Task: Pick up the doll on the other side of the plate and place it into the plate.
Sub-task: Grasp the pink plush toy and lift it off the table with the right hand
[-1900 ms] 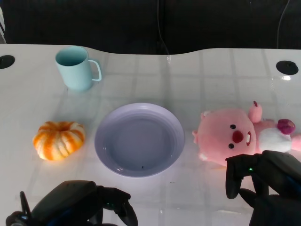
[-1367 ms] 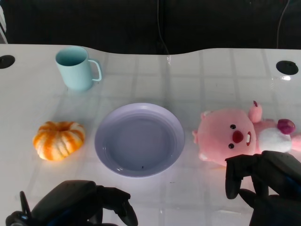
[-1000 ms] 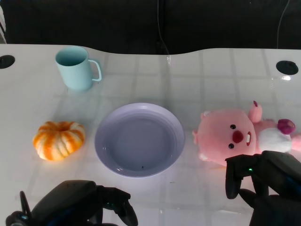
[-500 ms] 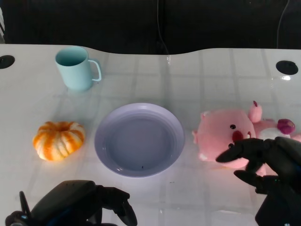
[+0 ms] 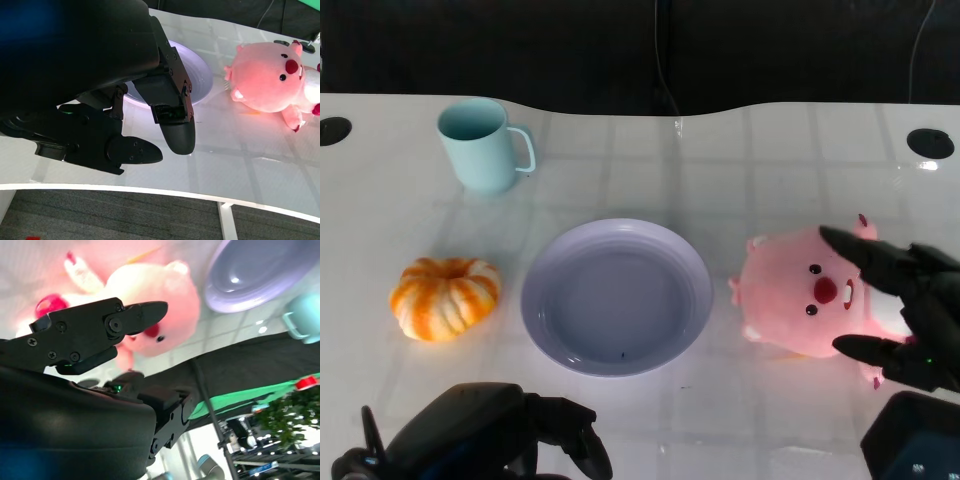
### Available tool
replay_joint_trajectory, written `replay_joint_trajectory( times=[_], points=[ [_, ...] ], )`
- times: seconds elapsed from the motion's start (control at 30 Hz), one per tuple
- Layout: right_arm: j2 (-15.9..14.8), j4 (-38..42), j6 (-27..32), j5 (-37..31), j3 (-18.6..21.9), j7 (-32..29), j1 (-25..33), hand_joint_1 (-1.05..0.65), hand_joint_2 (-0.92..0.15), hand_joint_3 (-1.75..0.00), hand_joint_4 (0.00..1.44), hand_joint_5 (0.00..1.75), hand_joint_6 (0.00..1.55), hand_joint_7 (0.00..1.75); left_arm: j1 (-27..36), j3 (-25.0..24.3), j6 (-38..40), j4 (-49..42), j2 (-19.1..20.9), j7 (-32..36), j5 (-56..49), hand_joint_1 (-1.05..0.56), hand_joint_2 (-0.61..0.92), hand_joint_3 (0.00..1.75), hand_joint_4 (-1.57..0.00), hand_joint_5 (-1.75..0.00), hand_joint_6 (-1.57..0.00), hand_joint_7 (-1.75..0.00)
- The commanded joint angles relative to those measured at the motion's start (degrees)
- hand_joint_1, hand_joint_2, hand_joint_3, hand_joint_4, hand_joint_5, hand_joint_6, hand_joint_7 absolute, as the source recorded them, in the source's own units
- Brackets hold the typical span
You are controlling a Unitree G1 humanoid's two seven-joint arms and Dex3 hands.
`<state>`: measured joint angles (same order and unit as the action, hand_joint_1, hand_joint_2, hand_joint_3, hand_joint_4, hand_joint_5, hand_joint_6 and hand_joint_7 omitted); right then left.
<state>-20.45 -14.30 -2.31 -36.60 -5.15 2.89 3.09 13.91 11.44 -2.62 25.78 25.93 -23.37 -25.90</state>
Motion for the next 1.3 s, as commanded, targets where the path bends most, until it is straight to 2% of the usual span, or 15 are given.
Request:
replay_joint_trajectory(
  times=[0.03,0.23,0.4,0.63,0.9,1.3],
  points=[
    [-1.9,0.0,2.3,-2.1,0.9,0.7,-1.0,-0.56,-0.92,-0.03,0.00,0.41,0.13,0.00,-0.6,-0.2,0.2,0.3,0.8,-0.4,-0.1,-0.19,0.92,0.30,-0.66,-1.47,-0.82,-0.70],
    [-3.3,0.5,6.7,-4.9,0.1,3.4,-2.9,-0.63,-0.90,-0.01,0.00,0.37,0.13,0.00,-0.8,0.3,0.4,0.3,0.4,-0.1,-0.5,-0.19,0.92,0.30,-0.66,-1.48,-0.82,-0.70],
    [-3.4,-0.2,13.4,-9.7,-2.0,8.6,-5.0,-0.66,-0.90,0.00,0.00,0.23,0.13,0.01,-0.8,0.4,1.6,0.9,0.3,-0.5,-0.8,-0.20,0.92,0.31,-0.66,-1.45,-0.83,-0.70],
    [-3.9,1.4,18.8,-14.5,-5.0,13.6,-7.9,-0.67,-0.89,0.00,0.00,0.19,0.14,0.01,-0.9,0.8,2.3,1.6,0.4,-0.8,-0.7,-0.20,0.92,0.31,-0.66,-1.45,-0.82,-0.70],
    [-3.6,7.2,19.8,-15.0,-7.2,13.2,-10.2,-0.61,-0.84,0.00,0.00,0.24,0.14,0.00,-0.2,1.0,2.2,2.4,0.2,-0.3,-0.8,-0.19,0.92,0.31,-0.67,-1.49,-0.83,-0.70],
    [-0.2,15.3,23.4,-14.8,-11.3,10.9,-15.1,-0.47,-0.78,0.00,0.00,0.26,0.14,0.00,0.7,1.0,4.6,5.8,1.2,-2.0,-2.0,-0.21,0.92,0.32,-0.66,-1.46,-0.82,-0.70]
  ],
)
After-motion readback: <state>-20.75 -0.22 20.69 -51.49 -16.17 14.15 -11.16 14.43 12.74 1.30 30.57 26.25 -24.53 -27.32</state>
